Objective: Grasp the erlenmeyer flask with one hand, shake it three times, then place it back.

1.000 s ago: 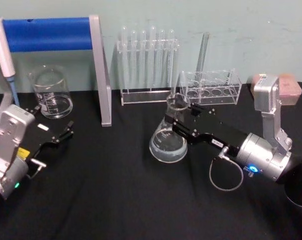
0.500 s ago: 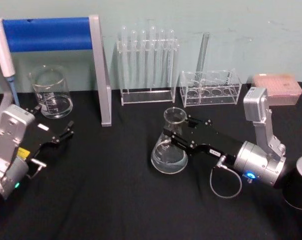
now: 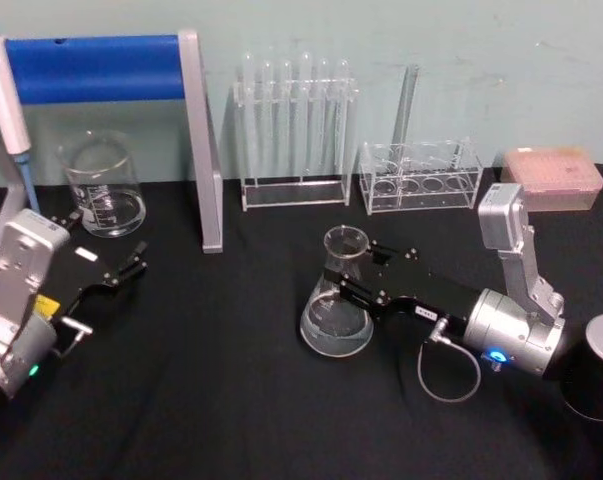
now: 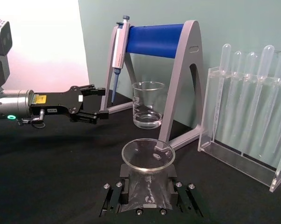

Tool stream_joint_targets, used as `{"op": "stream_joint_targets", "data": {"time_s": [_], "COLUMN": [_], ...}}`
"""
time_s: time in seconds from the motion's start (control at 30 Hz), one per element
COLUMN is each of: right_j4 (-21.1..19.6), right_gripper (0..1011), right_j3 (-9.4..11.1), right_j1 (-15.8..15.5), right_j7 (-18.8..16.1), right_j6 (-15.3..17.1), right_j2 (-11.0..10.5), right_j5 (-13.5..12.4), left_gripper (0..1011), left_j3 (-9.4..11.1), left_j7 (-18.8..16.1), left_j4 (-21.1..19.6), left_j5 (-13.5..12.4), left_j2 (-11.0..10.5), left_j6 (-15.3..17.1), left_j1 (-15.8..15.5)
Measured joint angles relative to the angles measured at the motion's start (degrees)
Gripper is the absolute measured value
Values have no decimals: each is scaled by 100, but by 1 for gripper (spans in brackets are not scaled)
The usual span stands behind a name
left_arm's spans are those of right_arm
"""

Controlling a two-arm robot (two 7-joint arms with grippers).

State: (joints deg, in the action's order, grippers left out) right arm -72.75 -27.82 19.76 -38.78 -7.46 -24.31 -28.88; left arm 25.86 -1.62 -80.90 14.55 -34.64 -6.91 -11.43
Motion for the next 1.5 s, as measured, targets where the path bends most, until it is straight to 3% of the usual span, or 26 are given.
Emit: {"op": "stream_joint_targets", "data": {"time_s": [1.5], "right_j4": [45], "right_gripper": [449], "right_j3": [-61], "right_j1": [16], "right_j7": [39], "right_j6": [134], "right_j2": [9], "right_j5": [57], "left_gripper": [1001], "left_j3": [0], "left_j7": [0], "left_j4": [0], "left_j5": [0], "left_j2": [0], "left_j6": [0], "left_j1": [0]}}
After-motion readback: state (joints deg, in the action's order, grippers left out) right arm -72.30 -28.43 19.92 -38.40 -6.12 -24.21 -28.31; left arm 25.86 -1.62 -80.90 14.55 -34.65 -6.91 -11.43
